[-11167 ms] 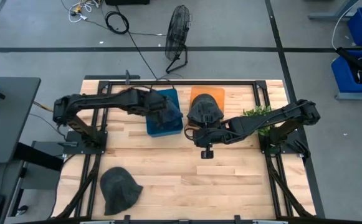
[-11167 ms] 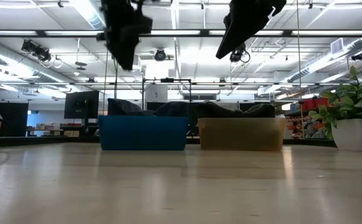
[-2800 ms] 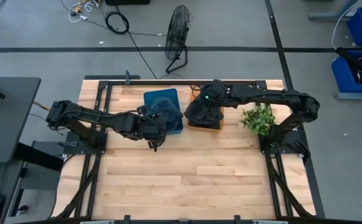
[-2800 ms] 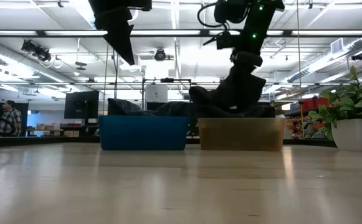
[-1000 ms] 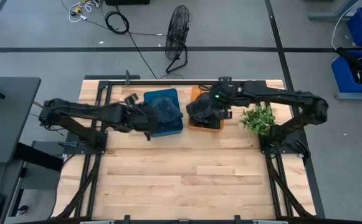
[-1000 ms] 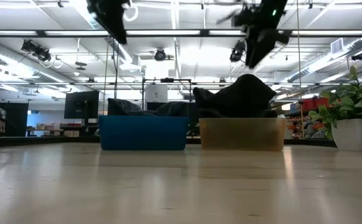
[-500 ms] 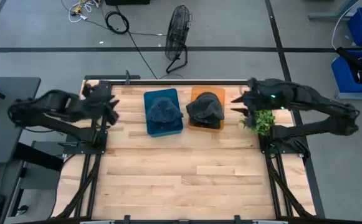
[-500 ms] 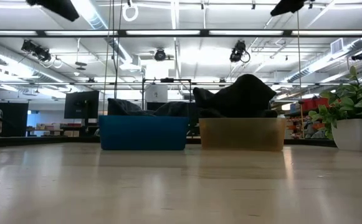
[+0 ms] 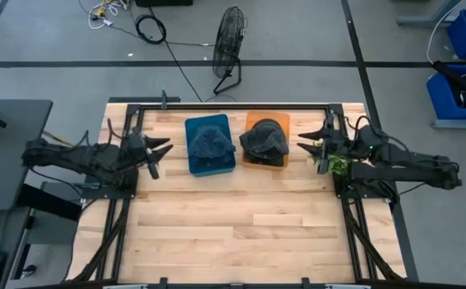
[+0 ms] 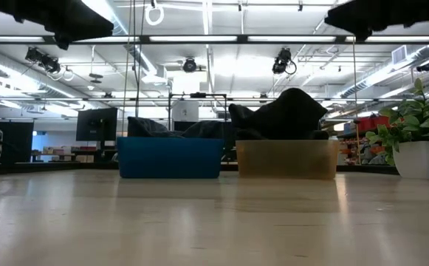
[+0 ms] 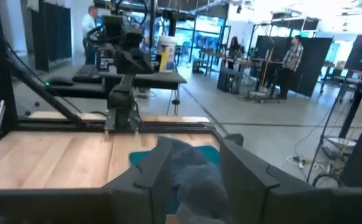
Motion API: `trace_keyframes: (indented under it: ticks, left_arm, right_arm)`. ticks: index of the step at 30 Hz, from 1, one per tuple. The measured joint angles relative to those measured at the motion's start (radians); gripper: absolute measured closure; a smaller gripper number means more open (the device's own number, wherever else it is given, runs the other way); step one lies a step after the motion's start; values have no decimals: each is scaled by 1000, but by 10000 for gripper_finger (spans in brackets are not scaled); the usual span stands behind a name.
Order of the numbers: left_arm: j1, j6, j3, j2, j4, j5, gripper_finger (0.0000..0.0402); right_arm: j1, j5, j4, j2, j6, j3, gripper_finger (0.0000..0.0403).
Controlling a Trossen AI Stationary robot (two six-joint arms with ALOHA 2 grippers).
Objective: Pick & Place hat
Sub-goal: Return to Home Position
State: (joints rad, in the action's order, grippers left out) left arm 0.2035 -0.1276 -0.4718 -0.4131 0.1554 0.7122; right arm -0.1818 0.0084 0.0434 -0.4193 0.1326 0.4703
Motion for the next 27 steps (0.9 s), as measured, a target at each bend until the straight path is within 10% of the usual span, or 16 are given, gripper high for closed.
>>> trace_keyframes:
  ticks: [16, 27]
  left_arm:
    - [0, 85, 172, 313, -111, -25, 280]
    - [-4, 267, 461, 315, -578, -184, 280]
  right_arm:
    - [1, -162, -197, 339, -76, -302, 266]
    - [0, -100, -371, 368, -73, -453, 266]
